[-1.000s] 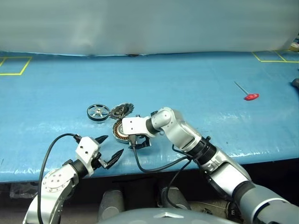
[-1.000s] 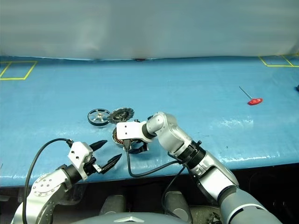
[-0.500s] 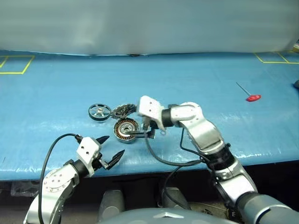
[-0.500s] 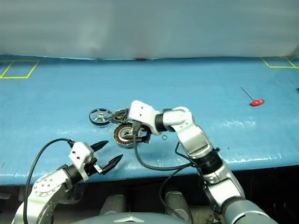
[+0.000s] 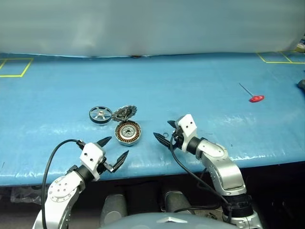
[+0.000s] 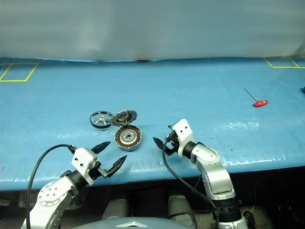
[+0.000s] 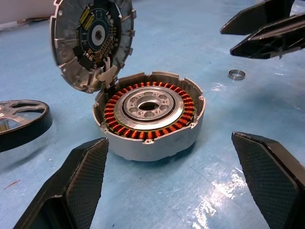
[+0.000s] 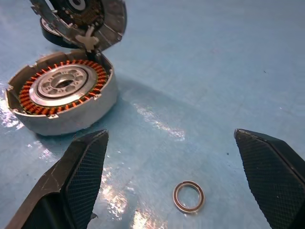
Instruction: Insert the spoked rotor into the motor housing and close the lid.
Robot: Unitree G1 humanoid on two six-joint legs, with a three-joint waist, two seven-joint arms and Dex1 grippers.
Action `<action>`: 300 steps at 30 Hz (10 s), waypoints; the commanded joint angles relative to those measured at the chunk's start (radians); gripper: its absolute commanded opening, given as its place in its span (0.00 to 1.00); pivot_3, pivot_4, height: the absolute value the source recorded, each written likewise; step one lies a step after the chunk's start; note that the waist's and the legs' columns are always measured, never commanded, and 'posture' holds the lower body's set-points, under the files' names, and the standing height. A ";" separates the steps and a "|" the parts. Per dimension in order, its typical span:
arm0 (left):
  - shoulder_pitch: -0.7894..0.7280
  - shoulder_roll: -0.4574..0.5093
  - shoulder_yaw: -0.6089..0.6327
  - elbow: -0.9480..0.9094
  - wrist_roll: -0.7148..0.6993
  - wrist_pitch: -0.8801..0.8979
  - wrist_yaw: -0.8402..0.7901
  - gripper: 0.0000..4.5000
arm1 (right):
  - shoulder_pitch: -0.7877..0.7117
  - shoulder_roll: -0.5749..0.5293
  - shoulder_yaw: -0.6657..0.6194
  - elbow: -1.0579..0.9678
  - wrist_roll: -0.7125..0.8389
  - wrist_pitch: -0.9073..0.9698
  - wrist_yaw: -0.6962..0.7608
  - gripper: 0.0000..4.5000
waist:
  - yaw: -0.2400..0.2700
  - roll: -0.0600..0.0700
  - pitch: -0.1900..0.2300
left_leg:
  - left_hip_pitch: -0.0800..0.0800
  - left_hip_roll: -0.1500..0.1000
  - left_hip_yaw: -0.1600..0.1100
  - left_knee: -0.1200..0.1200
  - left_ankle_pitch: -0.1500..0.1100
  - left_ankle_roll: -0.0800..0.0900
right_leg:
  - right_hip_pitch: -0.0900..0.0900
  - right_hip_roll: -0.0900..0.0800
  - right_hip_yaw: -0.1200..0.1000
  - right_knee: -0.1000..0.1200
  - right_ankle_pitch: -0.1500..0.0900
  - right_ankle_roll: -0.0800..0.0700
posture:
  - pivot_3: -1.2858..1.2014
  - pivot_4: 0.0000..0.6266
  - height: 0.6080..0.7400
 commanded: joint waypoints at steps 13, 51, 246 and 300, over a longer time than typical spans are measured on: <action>0.004 -0.002 -0.026 -0.033 -0.006 0.009 0.004 1.00 | 0.028 0.006 0.061 0.132 -0.034 -0.189 -0.124 0.99 | 0.001 0.000 0.000 | 0.000 0.000 0.000 0.000 0.000 0.000 | 0.000 0.000 0.001 0.000 0.000 0.000 | 0.52 0.24 1.00; 0.061 -0.007 -0.014 -0.056 -0.009 -0.002 0.034 1.00 | -0.179 0.086 0.297 0.047 -0.055 -0.050 -0.163 0.15 | 0.001 0.000 0.000 | -0.001 0.000 -0.001 0.006 0.000 0.000 | 0.001 0.000 0.001 0.002 0.001 0.001 | 0.52 0.24 1.00; -1.162 0.579 -0.260 0.865 0.017 0.449 -0.762 1.00 | -0.120 -0.046 0.282 -0.156 0.157 0.113 -0.053 0.00 | 0.004 -0.004 0.010 | -0.008 0.000 -0.006 0.009 -0.001 0.000 | -0.002 0.004 -0.001 0.002 0.001 0.001 | 0.52 0.24 1.00; -1.557 0.241 -0.393 1.524 0.525 -0.108 -0.789 0.87 | -0.025 0.003 0.282 -0.161 0.134 0.066 -0.168 0.00 | 0.013 -0.006 0.011 | -0.017 -0.001 -0.011 0.031 -0.001 0.001 | -0.003 0.004 -0.002 0.014 0.006 0.009 | 0.52 0.24 1.00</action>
